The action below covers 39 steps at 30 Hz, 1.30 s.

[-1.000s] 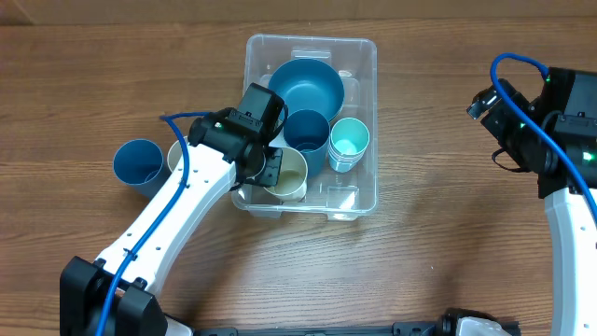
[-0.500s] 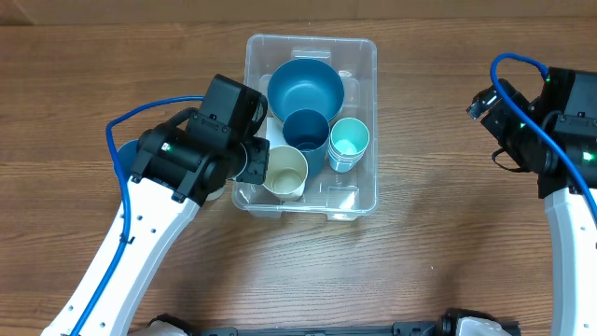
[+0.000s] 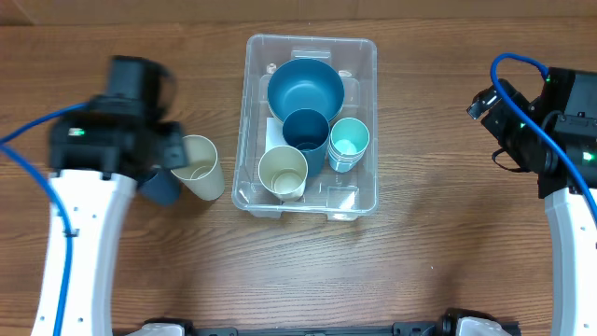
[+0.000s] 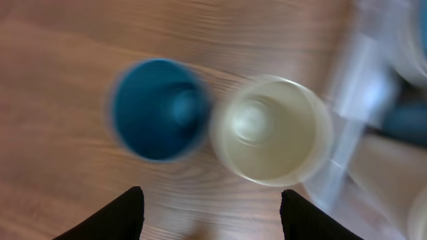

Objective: Pack container
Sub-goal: 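Move the left gripper to the tall teal cup and grasp it, then carry the teal cup into the bin's far-left area and release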

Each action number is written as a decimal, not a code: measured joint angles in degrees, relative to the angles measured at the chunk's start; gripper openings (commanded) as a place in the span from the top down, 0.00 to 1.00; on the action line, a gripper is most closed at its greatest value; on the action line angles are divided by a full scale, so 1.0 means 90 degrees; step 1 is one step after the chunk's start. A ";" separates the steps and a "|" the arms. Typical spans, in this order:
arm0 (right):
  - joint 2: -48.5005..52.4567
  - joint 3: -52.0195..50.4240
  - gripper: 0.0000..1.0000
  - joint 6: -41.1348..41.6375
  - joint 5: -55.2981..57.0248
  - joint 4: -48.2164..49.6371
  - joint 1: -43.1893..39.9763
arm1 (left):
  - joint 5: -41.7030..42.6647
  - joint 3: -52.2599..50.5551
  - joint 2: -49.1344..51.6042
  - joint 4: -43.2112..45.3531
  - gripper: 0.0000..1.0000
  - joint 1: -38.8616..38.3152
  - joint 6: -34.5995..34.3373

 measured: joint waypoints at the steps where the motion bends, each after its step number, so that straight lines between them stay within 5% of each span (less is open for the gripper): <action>1: 0.0000 0.0000 0.00 0.0000 0.0000 0.0000 0.0000 | 0.0007 0.0000 0.0002 0.0000 0.34 0.0435 0.0000; 8: 0.0000 0.0000 0.00 0.0000 -0.0002 0.0000 0.0000 | 0.0697 0.0000 0.0408 0.0248 0.36 0.2399 0.0073; 15: 0.0000 0.0000 0.00 0.0002 0.0000 0.0000 0.0000 | 0.1093 -0.0087 0.1775 0.0435 0.52 0.2475 0.0102; 21: 0.0000 0.0000 0.00 0.0002 -0.0002 -0.0002 0.0000 | 0.1241 -0.0109 0.2361 0.0461 0.96 0.2475 0.0248; 33: 0.0000 0.0000 0.00 0.0000 0.0002 0.0000 0.0000 | 0.1190 -0.0024 0.2176 0.0151 0.96 0.2569 0.0260; 39: 0.0000 0.0000 0.00 0.0000 0.0000 0.0002 0.0000 | 0.1066 0.1885 0.1180 -0.0437 0.96 0.2545 0.0240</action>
